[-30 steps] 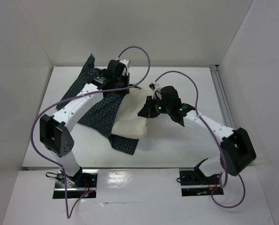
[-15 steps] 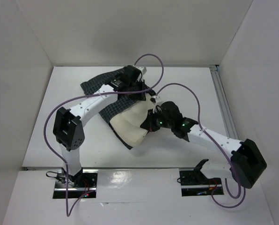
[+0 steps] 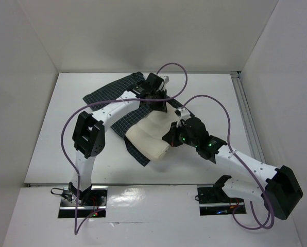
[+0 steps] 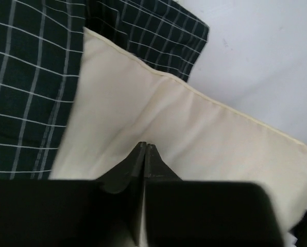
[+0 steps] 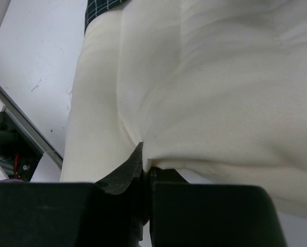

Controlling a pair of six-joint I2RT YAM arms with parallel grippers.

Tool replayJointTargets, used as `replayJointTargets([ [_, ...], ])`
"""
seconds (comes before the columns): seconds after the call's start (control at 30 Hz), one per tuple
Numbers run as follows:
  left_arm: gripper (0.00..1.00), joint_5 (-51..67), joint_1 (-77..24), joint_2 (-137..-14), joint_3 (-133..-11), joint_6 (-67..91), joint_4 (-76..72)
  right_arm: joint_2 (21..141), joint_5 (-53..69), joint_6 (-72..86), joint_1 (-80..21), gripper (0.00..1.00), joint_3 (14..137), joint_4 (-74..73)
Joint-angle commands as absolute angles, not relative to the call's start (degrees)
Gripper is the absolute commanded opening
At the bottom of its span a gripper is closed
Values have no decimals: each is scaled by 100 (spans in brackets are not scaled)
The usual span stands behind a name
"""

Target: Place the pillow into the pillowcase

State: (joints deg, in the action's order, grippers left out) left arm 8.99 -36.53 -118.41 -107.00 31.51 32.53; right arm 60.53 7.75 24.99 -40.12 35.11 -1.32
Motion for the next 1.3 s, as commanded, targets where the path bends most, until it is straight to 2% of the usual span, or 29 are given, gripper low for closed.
replayJointTargets([
  [0.0,27,170,-3647,-11646,-10837,3067,3399,5967,528,2382,-4087,0,3507,211],
  [0.03,46,-312,-3647,-11480,-10672,2980,3401,5968,527,2382,-4087,0,3507,211],
  [0.13,75,-1270,-3770,-11277,-10416,2551,3463,5968,527,2434,-4087,0,3454,272],
  [0.17,79,-1396,-3771,-11276,-10354,2471,3541,5968,527,2435,-4087,0,3454,325],
  [0.27,80,-1591,-3823,-11276,-10222,2268,3542,5968,527,2435,-4087,0,3506,325],
  [0.43,76,-2214,-3876,-11442,-10222,2128,3542,6021,527,2435,-4087,0,3507,272],
  [0.67,74,-2707,-3981,-12015,-10704,1890,3718,5968,475,2435,-4087,0,3560,167],
  [0.73,63,-2759,-3981,-12067,-10705,1890,3718,5968,475,2435,-4087,0,3612,167],
  [0.8,45,-2760,-3981,-12067,-10705,1890,3718,5968,475,2435,-4087,0,3612,167],
  [0.83,24,-2760,-3981,-12015,-10705,1951,3718,5968,475,2435,-4087,0,3612,167],
  [0.87,10,-2760,-3981,-12015,-10757,1951,3718,5968,475,2435,-4087,0,3612,219],
  [0.9,2,-2760,-3981,-11945,-10758,2029,3770,6020,475,2435,-4087,0,3612,220],
  [0.97,0,-2559,-3981,-11726,-10811,2091,3771,6021,475,2435,-4087,0,3612,220],
  [1.07,0,-1445,-3981,-11296,-10724,2153,3771,6186,475,2374,-4087,0,3612,420],
  [1.17,0,695,-3981,-11023,-10452,2468,3551,6538,422,2164,-4087,0,3849,816],
  [1.27,0,1641,-4052,-10873,-10240,2785,3253,6986,316,1926,-4087,0,4489,958],
])
